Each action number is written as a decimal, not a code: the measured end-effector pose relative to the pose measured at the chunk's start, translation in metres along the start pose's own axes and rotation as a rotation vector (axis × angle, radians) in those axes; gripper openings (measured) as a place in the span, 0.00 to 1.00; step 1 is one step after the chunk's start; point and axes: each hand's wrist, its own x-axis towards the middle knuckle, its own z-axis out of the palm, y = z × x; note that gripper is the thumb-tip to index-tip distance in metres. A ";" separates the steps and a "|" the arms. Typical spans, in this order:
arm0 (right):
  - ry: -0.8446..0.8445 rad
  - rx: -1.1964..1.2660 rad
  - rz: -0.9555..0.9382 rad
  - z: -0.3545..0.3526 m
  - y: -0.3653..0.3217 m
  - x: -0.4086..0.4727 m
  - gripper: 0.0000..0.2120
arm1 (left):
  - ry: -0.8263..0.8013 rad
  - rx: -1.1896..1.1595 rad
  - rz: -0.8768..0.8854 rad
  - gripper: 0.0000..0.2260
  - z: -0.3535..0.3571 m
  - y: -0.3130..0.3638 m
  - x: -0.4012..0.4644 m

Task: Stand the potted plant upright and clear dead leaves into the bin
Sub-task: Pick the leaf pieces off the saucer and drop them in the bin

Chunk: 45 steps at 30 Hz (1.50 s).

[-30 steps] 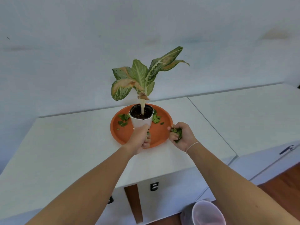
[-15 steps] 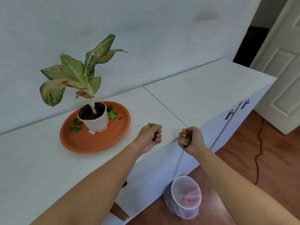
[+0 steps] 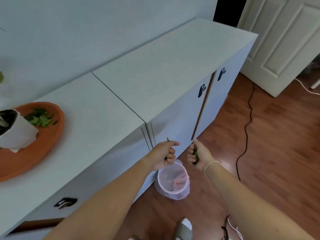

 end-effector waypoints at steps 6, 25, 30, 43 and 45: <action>0.172 0.028 0.058 -0.044 0.036 0.052 0.20 | 0.127 0.024 -0.145 0.18 0.004 -0.046 0.062; 0.242 0.233 0.239 -0.115 0.218 0.299 0.23 | 0.247 -0.179 -0.333 0.19 -0.073 -0.231 0.318; 0.201 0.219 0.249 -0.116 0.221 0.304 0.25 | 0.277 -0.179 -0.382 0.27 -0.082 -0.239 0.325; 0.245 -0.012 0.114 -0.067 0.105 0.200 0.21 | 0.158 0.236 -0.196 0.16 -0.040 -0.099 0.242; 0.199 -0.100 0.029 -0.054 0.067 0.171 0.17 | 0.148 0.380 -0.125 0.17 -0.024 -0.058 0.218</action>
